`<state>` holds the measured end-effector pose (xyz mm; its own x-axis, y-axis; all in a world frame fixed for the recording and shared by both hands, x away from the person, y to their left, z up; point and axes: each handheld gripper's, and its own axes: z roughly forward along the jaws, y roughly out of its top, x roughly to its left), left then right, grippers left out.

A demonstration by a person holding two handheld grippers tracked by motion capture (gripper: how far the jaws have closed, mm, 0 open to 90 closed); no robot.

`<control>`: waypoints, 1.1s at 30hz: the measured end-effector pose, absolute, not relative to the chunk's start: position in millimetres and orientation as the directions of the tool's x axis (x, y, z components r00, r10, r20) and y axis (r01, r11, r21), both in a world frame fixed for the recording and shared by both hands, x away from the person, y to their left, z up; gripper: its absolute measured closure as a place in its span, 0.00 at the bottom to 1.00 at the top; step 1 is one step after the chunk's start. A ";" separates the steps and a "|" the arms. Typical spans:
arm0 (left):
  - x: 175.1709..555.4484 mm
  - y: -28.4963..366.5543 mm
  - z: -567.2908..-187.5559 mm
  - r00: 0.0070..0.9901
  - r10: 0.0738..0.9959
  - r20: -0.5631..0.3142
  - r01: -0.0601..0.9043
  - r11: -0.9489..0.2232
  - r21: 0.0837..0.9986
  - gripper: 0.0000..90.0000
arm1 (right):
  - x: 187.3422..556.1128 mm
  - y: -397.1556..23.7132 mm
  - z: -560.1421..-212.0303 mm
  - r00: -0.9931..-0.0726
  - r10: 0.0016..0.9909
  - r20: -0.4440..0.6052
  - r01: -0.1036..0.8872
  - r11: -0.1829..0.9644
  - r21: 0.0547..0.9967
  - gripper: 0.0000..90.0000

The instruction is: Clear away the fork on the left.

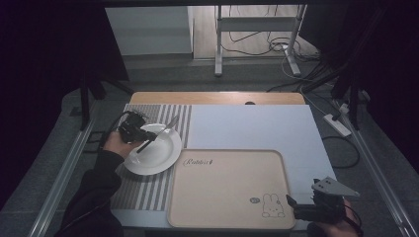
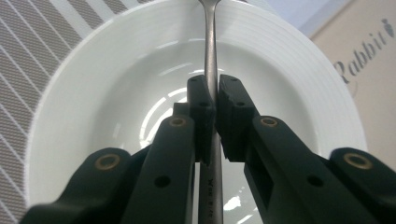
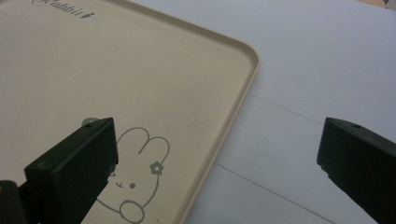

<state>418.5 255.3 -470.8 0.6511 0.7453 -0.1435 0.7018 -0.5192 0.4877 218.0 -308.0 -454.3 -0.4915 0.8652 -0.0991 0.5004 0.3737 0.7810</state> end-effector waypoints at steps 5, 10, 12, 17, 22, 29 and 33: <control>405.9 250.9 -471.1 0.658 0.736 -0.160 0.699 -0.519 0.492 0.93 | 217.7 -308.2 -454.2 -0.492 0.865 -0.099 0.497 0.372 0.784 0.00; 389.3 243.0 -471.2 0.664 0.730 -0.164 0.696 -0.523 0.492 0.93 | 217.2 -308.3 -453.9 -0.493 0.864 -0.100 0.495 0.373 0.785 0.00; 386.6 241.5 -471.1 0.664 0.730 -0.161 0.695 -0.524 0.492 0.93 | 217.2 -308.3 -453.9 -0.494 0.864 -0.099 0.495 0.373 0.785 0.00; 374.4 235.3 -471.5 0.668 0.728 -0.156 0.690 -0.526 0.498 0.93 | 217.0 -308.2 -453.9 -0.495 0.863 -0.101 0.491 0.374 0.787 0.00; 363.6 228.2 -471.1 0.668 0.730 -0.149 0.688 -0.528 0.498 0.93 | 216.6 -307.9 -453.9 -0.498 0.861 -0.103 0.490 0.377 0.786 0.00; 349.7 216.6 -472.4 0.677 0.720 -0.154 0.685 -0.540 0.489 0.93 | 216.4 -308.0 -453.8 -0.499 0.861 -0.103 0.488 0.377 0.787 0.00; 341.1 208.1 -473.8 0.682 0.714 -0.158 0.685 -0.546 0.483 0.93 | 216.3 -308.2 -453.7 -0.499 0.860 -0.103 0.488 0.377 0.787 0.00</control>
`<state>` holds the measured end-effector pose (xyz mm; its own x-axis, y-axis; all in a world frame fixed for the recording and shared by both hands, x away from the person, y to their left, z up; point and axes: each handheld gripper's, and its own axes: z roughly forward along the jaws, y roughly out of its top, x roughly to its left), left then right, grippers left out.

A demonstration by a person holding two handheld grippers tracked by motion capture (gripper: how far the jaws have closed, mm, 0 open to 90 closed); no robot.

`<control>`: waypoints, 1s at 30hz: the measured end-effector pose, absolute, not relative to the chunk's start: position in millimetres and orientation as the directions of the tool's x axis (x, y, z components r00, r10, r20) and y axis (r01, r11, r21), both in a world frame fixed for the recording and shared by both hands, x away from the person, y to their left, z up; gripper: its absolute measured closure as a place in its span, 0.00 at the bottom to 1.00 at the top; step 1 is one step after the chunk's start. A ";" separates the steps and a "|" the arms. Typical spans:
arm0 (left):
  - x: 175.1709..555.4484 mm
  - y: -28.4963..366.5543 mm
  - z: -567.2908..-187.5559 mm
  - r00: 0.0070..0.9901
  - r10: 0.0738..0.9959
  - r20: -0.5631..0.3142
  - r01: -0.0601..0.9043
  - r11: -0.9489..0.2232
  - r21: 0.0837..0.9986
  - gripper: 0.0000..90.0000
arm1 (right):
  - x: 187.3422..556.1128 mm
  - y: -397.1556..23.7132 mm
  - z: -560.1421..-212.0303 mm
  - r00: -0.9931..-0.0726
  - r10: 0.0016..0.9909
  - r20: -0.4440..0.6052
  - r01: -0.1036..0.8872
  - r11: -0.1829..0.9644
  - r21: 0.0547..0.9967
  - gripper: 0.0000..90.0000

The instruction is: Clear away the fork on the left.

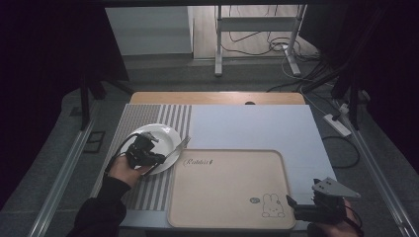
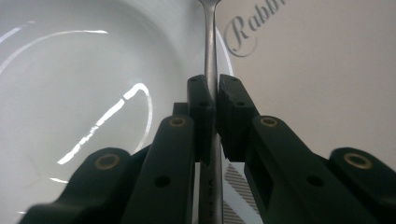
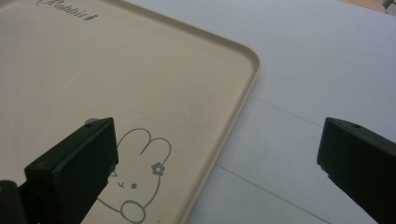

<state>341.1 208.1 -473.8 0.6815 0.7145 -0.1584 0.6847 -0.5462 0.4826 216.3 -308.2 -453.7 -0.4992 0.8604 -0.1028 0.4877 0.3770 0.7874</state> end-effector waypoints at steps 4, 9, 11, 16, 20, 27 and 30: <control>333.6 199.6 -474.9 0.690 0.707 -0.156 0.680 -0.559 0.474 0.93 | 216.0 -308.1 -453.7 -0.500 0.860 -0.104 0.486 0.378 0.788 0.00; 323.5 187.3 -477.6 0.709 0.686 -0.165 0.668 -0.578 0.469 0.93 | 216.0 -307.7 -453.8 -0.502 0.858 -0.106 0.486 0.381 0.787 0.00; 321.3 184.3 -478.1 0.712 0.683 -0.163 0.666 -0.583 0.466 0.93 | 216.0 -307.6 -453.8 -0.503 0.858 -0.106 0.486 0.381 0.786 0.00; 314.0 174.6 -479.4 0.720 0.673 -0.172 0.661 -0.589 0.464 0.93 | 215.8 -307.4 -453.8 -0.502 0.858 -0.108 0.484 0.383 0.787 0.00; 307.6 161.9 -483.6 0.725 0.663 -0.184 0.662 -0.598 0.452 0.93 | 215.9 -307.2 -453.9 -0.504 0.857 -0.110 0.484 0.385 0.786 0.00; 298.4 137.1 -490.3 0.731 0.648 -0.212 0.662 -0.601 0.448 0.93 | 216.1 -307.3 -453.9 -0.507 0.855 -0.109 0.484 0.387 0.785 0.00; 294.8 131.0 -492.8 0.735 0.645 -0.211 0.660 -0.607 0.443 0.93 | 216.1 -307.4 -453.8 -0.506 0.856 -0.108 0.485 0.386 0.785 0.00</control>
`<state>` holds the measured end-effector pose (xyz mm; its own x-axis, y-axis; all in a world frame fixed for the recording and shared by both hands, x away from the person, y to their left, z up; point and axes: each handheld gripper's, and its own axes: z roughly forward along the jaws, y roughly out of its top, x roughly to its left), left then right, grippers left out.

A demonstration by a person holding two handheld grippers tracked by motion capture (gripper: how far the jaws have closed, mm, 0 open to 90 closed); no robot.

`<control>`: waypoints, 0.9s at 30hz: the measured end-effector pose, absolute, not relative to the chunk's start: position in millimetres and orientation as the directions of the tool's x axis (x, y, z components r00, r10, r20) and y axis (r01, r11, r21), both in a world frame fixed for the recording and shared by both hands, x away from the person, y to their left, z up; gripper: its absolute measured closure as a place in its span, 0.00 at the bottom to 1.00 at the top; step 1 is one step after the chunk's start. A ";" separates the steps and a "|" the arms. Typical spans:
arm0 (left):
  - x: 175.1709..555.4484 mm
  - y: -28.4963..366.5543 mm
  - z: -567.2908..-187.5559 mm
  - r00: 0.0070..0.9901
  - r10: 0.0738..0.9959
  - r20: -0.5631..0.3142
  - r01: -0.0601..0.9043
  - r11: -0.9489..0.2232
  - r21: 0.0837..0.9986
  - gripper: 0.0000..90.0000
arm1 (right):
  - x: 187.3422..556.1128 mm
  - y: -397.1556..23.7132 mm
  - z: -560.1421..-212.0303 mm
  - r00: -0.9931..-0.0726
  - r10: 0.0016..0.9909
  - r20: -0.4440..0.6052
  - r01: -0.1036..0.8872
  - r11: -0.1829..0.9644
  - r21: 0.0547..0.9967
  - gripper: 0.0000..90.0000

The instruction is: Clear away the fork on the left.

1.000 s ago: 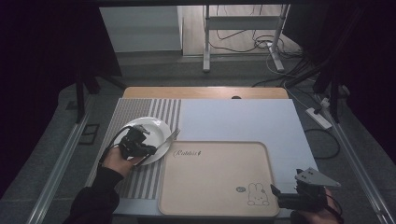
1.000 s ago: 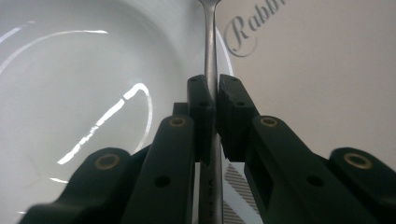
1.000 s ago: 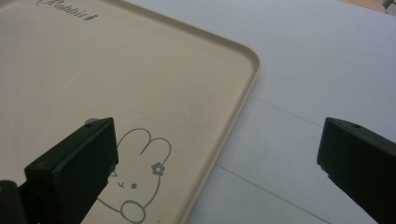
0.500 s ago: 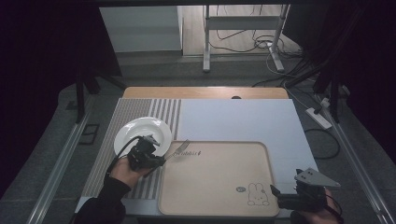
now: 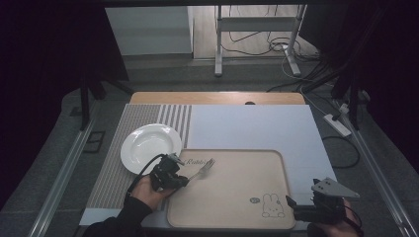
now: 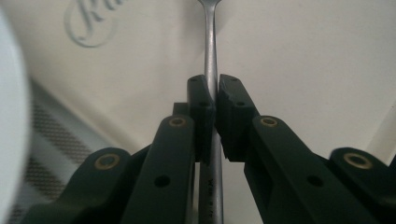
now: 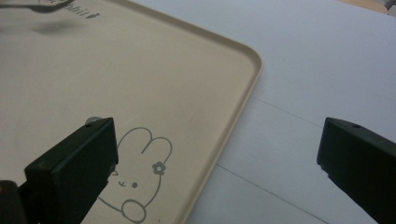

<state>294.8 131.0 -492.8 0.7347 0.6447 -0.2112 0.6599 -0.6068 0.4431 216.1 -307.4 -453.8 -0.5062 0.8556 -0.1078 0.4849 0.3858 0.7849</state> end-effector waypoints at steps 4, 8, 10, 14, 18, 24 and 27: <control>288.9 120.9 -495.7 0.742 0.635 -0.214 0.654 -0.617 0.438 0.93 | 216.2 -307.5 -453.8 -0.508 0.855 -0.106 0.485 0.385 0.785 0.00; 283.4 112.7 -501.9 0.749 0.624 -0.222 0.650 -0.627 0.429 0.93 | 216.2 -307.4 -453.9 -0.509 0.854 -0.107 0.484 0.387 0.785 0.00; 281.4 108.6 -506.0 0.749 0.624 -0.222 0.652 -0.635 0.415 0.93 | 216.4 -307.4 -454.0 -0.508 0.855 -0.106 0.484 0.386 0.785 0.00; 280.6 107.4 -510.1 0.754 0.617 -0.226 0.648 -0.643 0.409 0.89 | 216.4 -307.6 -453.8 -0.509 0.854 -0.105 0.485 0.385 0.785 0.00; 281.8 106.4 -503.8 0.772 0.603 -0.200 0.618 -0.640 0.456 0.79 | 216.7 -307.2 -454.1 -0.509 0.854 -0.107 0.485 0.387 0.784 0.00; 287.6 90.1 -496.0 0.814 0.542 -0.208 0.566 -0.660 0.493 0.99 | 217.3 -306.7 -454.3 -0.510 0.853 -0.108 0.487 0.390 0.782 0.00; 292.6 77.7 -503.9 0.826 0.531 -0.187 0.552 -0.698 0.457 0.99 | 217.2 -306.9 -454.3 -0.511 0.853 -0.108 0.486 0.390 0.782 0.00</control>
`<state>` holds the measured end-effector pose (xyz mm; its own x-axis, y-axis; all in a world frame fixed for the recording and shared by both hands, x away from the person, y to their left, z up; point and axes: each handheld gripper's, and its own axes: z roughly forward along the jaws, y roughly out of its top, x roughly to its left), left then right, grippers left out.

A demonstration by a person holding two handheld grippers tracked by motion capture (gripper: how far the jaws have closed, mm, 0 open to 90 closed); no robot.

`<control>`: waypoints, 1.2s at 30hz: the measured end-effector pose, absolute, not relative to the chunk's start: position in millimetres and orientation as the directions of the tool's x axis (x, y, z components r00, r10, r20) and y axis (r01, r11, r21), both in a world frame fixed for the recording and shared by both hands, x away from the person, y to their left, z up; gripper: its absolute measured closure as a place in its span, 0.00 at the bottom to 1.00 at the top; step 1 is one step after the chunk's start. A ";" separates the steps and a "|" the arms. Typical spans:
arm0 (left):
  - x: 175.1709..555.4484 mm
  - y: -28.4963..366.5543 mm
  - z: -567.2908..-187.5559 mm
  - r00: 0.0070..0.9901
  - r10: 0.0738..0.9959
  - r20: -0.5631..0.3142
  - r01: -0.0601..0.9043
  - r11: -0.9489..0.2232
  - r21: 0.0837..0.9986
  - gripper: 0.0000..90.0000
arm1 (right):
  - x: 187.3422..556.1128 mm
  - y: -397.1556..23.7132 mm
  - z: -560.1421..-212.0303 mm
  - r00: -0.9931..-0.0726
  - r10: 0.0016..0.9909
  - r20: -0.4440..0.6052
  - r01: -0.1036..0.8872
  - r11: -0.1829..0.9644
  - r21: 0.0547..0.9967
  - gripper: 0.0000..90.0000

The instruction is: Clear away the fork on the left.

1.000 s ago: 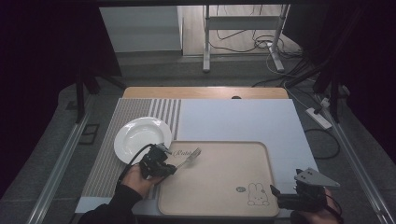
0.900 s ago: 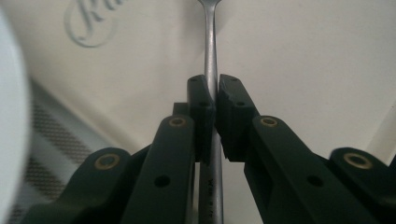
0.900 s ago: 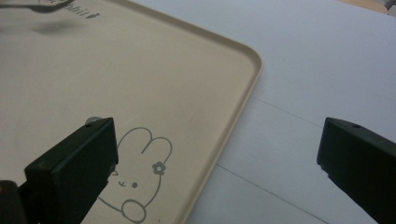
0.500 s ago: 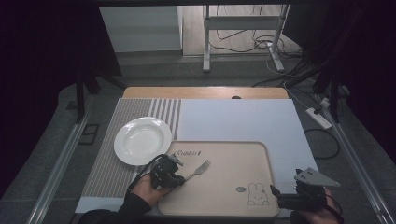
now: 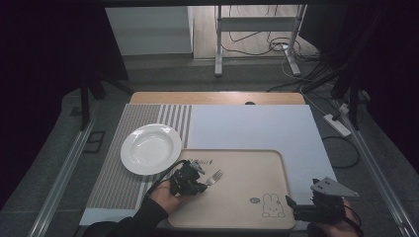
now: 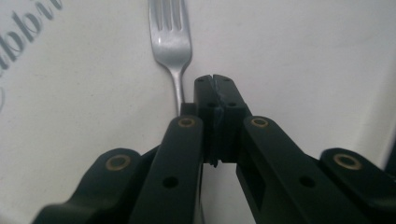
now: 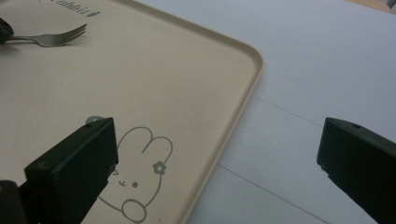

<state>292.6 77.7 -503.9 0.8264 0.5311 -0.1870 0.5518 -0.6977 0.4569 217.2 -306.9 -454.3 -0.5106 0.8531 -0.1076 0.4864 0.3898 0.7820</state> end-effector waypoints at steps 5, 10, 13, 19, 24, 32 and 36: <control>296.7 79.2 -510.1 0.825 0.537 -0.174 0.554 -0.709 0.436 0.99 | 217.0 -307.1 -454.2 -0.510 0.853 -0.109 0.486 0.391 0.782 0.00; 301.8 92.5 -510.2 0.794 0.588 -0.153 0.589 -0.682 0.434 0.99 | 216.8 -306.9 -454.2 -0.513 0.851 -0.110 0.483 0.392 0.783 0.00; 304.5 99.8 -510.3 0.776 0.614 -0.146 0.609 -0.666 0.431 0.99 | 216.8 -306.9 -454.2 -0.513 0.852 -0.109 0.483 0.391 0.783 0.00; 310.1 115.9 -510.8 0.748 0.648 -0.142 0.637 -0.642 0.426 0.99 | 216.6 -307.1 -454.1 -0.514 0.851 -0.109 0.482 0.391 0.784 0.00; 313.4 126.1 -511.5 0.728 0.668 -0.151 0.658 -0.621 0.426 0.99 | 216.5 -307.1 -453.9 -0.517 0.849 -0.110 0.481 0.394 0.783 0.00; 317.1 134.7 -511.7 0.708 0.686 -0.170 0.682 -0.600 0.417 0.99 | 216.3 -307.0 -453.8 -0.518 0.848 -0.111 0.480 0.395 0.783 0.00; 316.4 136.1 -510.5 0.702 0.692 -0.169 0.685 -0.591 0.426 0.98 | 216.1 -306.6 -454.0 -0.517 0.848 -0.115 0.478 0.397 0.784 0.00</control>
